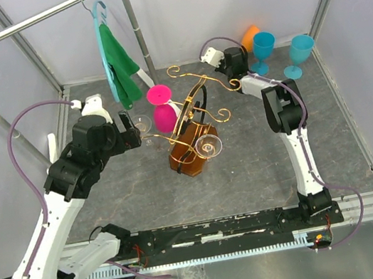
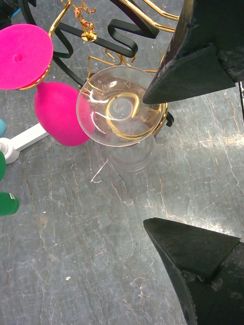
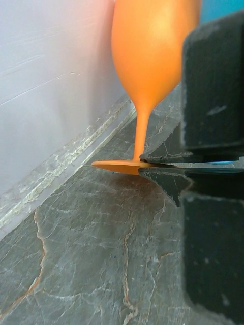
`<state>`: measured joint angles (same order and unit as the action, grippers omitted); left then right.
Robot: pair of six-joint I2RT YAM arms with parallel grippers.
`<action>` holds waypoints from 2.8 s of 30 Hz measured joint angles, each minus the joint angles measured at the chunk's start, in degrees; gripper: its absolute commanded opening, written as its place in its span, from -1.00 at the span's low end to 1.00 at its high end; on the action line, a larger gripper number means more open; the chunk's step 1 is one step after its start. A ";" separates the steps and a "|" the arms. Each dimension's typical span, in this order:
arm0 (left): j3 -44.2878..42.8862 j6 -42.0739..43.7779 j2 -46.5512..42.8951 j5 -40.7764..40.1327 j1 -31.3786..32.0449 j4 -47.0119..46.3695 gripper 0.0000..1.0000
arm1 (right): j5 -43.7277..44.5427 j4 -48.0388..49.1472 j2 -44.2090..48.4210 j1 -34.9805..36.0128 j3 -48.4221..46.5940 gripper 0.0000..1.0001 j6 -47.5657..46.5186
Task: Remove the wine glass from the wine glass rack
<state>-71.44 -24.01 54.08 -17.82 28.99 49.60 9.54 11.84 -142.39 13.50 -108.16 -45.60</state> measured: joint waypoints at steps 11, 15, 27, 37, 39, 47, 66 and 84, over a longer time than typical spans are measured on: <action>0.00 0.02 -0.79 0.24 0.00 0.52 0.98 | 4.50 6.67 -0.96 1.99 3.26 -0.99 -7.76; 0.07 0.04 -0.85 0.42 0.00 0.61 0.98 | 5.97 9.44 -1.11 3.19 5.88 -0.99 -12.17; 0.83 0.09 -1.97 1.53 0.00 0.94 0.98 | 9.33 16.70 -1.20 7.50 12.02 -0.99 -19.98; 2.19 0.09 -3.17 1.95 0.00 1.14 0.98 | 10.19 15.96 0.35 8.48 14.86 -0.50 -20.11; 2.54 0.09 -3.61 1.95 0.00 1.14 0.98 | 10.40 13.75 0.37 8.72 14.97 -0.40 -20.02; 3.78 0.11 -5.20 2.54 0.00 1.31 0.98 | 10.71 7.58 2.97 9.16 14.08 0.24 -17.94; 5.42 0.52 -10.29 4.72 0.00 1.42 0.98 | 12.35 4.72 14.78 10.91 29.42 0.27 -12.44; 5.42 0.44 -12.09 6.10 0.00 1.40 0.98 | 13.09 -37.48 29.97 11.56 35.01 0.31 11.21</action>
<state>-66.02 -23.57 42.00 -11.73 28.99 51.00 22.63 -25.65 -112.42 25.06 -73.14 -34.39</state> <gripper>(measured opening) 0.990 0.633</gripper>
